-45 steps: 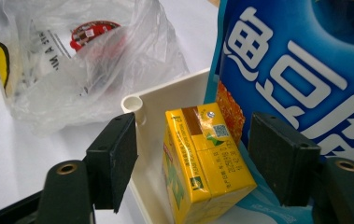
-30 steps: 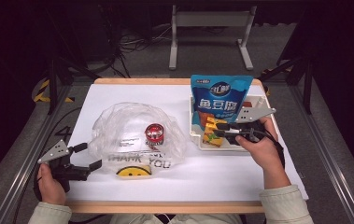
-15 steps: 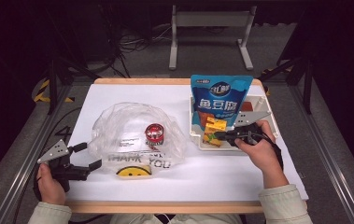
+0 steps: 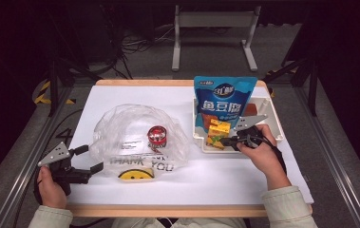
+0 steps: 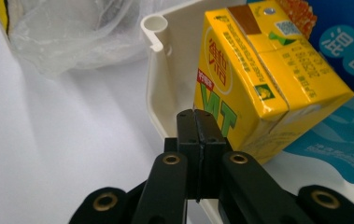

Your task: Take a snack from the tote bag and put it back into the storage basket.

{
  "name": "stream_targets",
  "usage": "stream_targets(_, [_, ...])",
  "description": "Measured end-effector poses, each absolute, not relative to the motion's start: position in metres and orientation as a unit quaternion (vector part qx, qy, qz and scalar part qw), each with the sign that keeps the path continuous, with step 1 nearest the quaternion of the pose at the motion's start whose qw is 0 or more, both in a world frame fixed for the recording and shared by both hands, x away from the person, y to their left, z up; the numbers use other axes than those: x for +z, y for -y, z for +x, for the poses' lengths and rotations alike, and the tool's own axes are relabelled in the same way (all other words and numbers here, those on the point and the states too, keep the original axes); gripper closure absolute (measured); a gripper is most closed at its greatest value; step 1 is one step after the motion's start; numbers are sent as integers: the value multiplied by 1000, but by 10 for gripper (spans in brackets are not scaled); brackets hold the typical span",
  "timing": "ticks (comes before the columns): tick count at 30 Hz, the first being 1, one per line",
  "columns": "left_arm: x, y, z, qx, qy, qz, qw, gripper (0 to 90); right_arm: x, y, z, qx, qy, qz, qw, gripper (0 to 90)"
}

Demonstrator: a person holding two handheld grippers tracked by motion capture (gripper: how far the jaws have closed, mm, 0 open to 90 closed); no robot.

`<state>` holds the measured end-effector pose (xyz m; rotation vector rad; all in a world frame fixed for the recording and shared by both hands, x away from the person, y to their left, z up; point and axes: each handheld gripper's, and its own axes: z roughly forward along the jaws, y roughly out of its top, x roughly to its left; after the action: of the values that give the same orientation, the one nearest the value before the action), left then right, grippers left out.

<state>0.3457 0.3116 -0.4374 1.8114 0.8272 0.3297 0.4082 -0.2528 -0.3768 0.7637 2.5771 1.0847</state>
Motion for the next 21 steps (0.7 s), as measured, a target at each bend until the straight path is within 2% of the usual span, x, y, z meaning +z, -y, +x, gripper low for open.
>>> stream_targets(21, [-437,-312,346,139,-345,760,533,12,-392,256,415,331,-889,289,129,899])
